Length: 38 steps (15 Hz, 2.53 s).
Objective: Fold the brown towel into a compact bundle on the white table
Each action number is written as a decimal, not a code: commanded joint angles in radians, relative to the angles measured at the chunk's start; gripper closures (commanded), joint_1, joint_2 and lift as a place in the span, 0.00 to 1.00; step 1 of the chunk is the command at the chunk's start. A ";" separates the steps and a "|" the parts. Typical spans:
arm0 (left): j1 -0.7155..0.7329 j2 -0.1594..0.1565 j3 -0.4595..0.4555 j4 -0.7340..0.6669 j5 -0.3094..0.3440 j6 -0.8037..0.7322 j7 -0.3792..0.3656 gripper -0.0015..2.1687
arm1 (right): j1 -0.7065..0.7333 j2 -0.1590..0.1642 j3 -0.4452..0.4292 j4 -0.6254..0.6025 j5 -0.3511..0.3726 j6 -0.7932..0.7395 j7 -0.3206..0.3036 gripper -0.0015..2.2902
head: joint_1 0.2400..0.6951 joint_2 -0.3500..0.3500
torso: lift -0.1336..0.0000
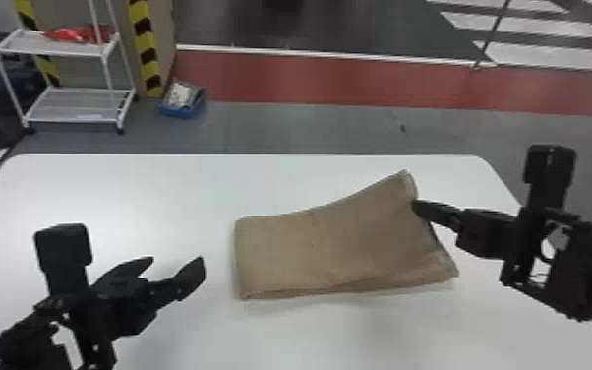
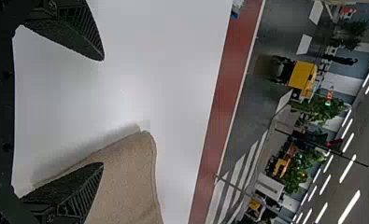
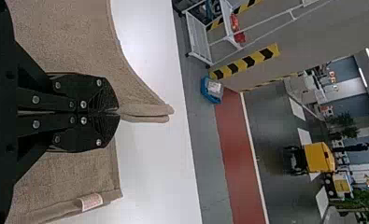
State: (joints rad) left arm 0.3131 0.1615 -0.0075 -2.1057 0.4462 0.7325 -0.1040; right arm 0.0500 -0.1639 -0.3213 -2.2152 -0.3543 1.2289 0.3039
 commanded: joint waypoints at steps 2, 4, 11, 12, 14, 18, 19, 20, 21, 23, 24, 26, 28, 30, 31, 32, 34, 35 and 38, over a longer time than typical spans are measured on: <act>0.000 0.001 -0.009 -0.002 -0.003 0.000 0.006 0.04 | 0.019 -0.006 -0.044 -0.009 -0.040 0.007 0.001 0.50 | 1.00 0.28 | 0.07; 0.000 0.003 -0.016 -0.011 -0.003 0.009 0.007 0.04 | 0.016 -0.011 -0.079 -0.009 -0.049 0.031 0.001 0.50 | 1.00 0.26 | 0.07; 0.003 0.003 -0.029 -0.017 -0.006 0.012 0.010 0.04 | 0.010 -0.031 -0.117 0.014 -0.080 0.059 0.011 0.50 | 1.00 0.20 | 0.07; 0.008 0.006 -0.029 -0.022 -0.006 0.012 0.010 0.04 | 0.010 -0.031 -0.117 0.026 -0.068 0.047 0.015 0.50 | 1.00 0.19 | 0.07; 0.012 0.004 -0.025 -0.022 -0.006 0.012 0.010 0.04 | 0.005 -0.037 -0.116 0.100 -0.051 -0.012 0.018 0.50 | 1.00 0.19 | 0.07; 0.015 0.001 -0.028 -0.025 -0.011 0.012 0.015 0.04 | 0.018 -0.040 -0.102 0.103 -0.077 -0.051 0.027 0.50 | 1.00 0.17 | 0.07; 0.021 0.001 -0.023 -0.033 -0.011 0.009 0.015 0.04 | 0.008 -0.040 -0.099 0.092 -0.060 -0.027 0.021 0.50 | 1.00 0.18 | 0.07; 0.024 0.001 -0.020 -0.034 -0.011 0.000 0.015 0.04 | -0.001 -0.040 -0.094 0.095 -0.057 -0.021 0.021 0.50 | 1.00 0.18 | 0.07; 0.024 0.001 -0.014 -0.039 -0.011 -0.003 0.015 0.04 | -0.004 -0.040 -0.091 0.098 -0.057 -0.021 0.023 0.50 | 1.00 0.18 | 0.07; 0.024 0.001 -0.011 -0.048 -0.003 -0.037 0.013 0.04 | 0.002 -0.039 -0.087 0.101 -0.054 -0.021 0.023 0.50 | 1.00 0.19 | 0.07; 0.023 0.001 -0.012 -0.048 -0.003 -0.052 0.013 0.04 | 0.004 -0.039 -0.084 0.100 -0.054 -0.021 0.023 0.50 | 1.00 0.20 | 0.07; 0.015 0.001 -0.014 -0.042 -0.004 -0.055 0.013 0.04 | 0.007 -0.037 -0.081 0.094 -0.061 -0.012 0.021 0.50 | 1.00 0.20 | 0.07; 0.012 0.003 -0.014 -0.037 -0.006 -0.055 0.013 0.04 | 0.004 -0.036 -0.081 0.057 -0.071 0.004 0.011 0.50 | 1.00 0.21 | 0.07; 0.012 0.003 -0.011 -0.036 -0.008 -0.052 0.013 0.04 | -0.004 -0.037 -0.096 0.028 -0.069 0.041 0.009 0.50 | 1.00 0.22 | 0.07; 0.012 0.006 -0.009 -0.031 -0.008 -0.052 0.012 0.04 | -0.004 -0.037 -0.113 0.026 -0.071 0.031 0.012 0.50 | 1.00 0.22 | 0.07; 0.012 0.006 -0.005 -0.026 -0.008 -0.052 0.010 0.04 | -0.004 -0.037 -0.137 0.043 -0.080 0.016 0.018 0.50 | 1.00 0.22 | 0.07; 0.004 0.003 -0.002 -0.008 -0.008 -0.052 0.006 0.04 | -0.012 -0.054 -0.160 0.114 -0.080 -0.021 0.027 0.50 | 1.00 0.21 | 0.07; 0.001 0.003 -0.006 -0.005 -0.008 -0.052 0.006 0.04 | -0.019 -0.060 -0.160 0.146 -0.064 -0.036 0.027 0.50 | 1.00 0.20 | 0.07; -0.011 0.001 -0.016 0.009 -0.009 -0.052 0.006 0.04 | -0.041 -0.080 -0.130 0.250 -0.034 -0.073 0.034 0.50 | 1.00 0.15 | 0.07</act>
State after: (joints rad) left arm 0.3064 0.1632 -0.0203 -2.1031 0.4373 0.6804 -0.0982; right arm 0.0157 -0.2374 -0.4672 -2.0049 -0.4080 1.1784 0.3373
